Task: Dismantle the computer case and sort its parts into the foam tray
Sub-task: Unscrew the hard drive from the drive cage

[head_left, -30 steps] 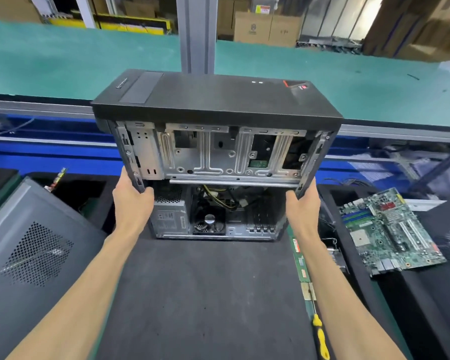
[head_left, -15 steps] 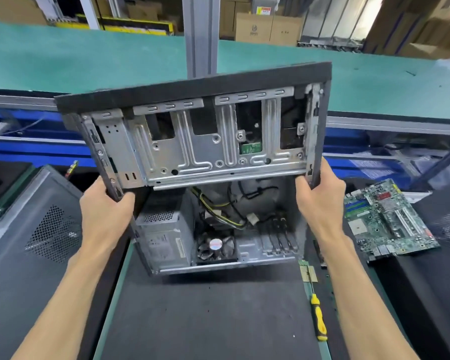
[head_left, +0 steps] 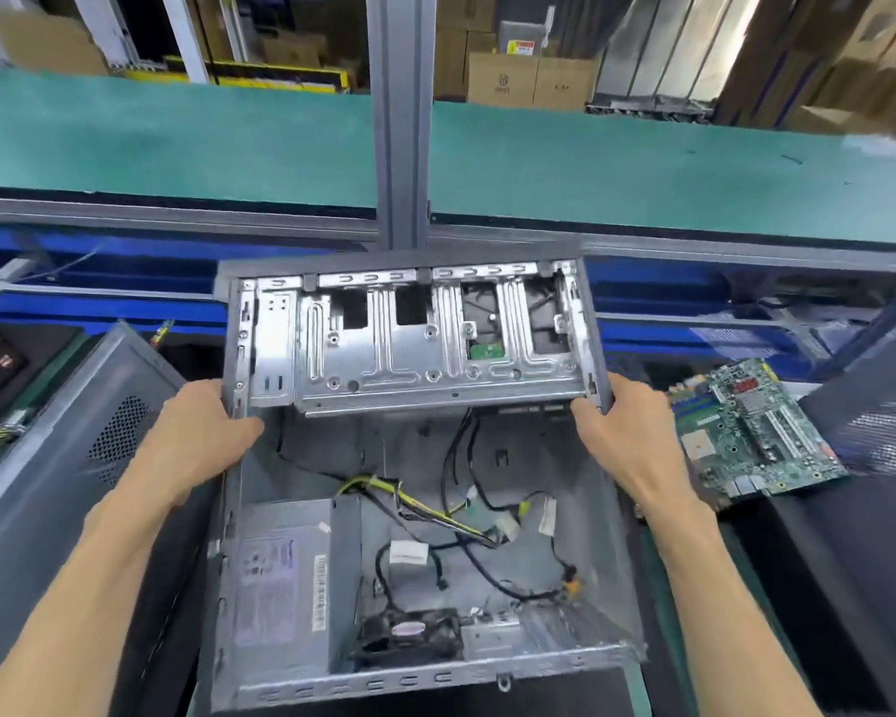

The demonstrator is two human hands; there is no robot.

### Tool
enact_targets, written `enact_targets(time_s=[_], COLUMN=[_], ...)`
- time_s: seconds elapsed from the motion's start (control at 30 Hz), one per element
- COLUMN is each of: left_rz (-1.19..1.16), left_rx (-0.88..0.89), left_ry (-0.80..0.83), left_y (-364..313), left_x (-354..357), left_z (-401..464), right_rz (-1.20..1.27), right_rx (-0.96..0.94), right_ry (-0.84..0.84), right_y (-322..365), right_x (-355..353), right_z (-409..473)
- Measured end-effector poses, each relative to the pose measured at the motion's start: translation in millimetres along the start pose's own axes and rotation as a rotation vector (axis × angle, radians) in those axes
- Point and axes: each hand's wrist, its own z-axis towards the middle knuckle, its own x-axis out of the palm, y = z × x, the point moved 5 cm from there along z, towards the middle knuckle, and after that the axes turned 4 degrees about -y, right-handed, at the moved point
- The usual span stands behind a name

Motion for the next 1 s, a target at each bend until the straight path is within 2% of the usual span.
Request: enact_targets(time_s=[0.27, 0.5, 0.87, 1.0], left_rz=[0.130, 0.089, 0.101, 0.125], left_rx=[-0.055, -0.126, -0.153, -0.144], left_ry=[0.208, 0.252, 0.250, 0.293], left_y=[10.6, 6.8, 21.3, 12.2], left_x=[34.7, 56.9, 74.0, 65.7], left_z=[36.0, 52.3, 62.2, 56.3], right_rz=[-0.041, -0.023, -0.069, 0.024], right_rx=[0.218, 0.329, 0.354, 0.335], right_ry=[0.145, 0.233, 0.249, 0.419], right_y=[-28.0, -36.6, -41.0, -49.7], right_x=[34.7, 56.4, 82.5, 82.7], right_z=[-15.4, -8.6, -4.0, -2.4])
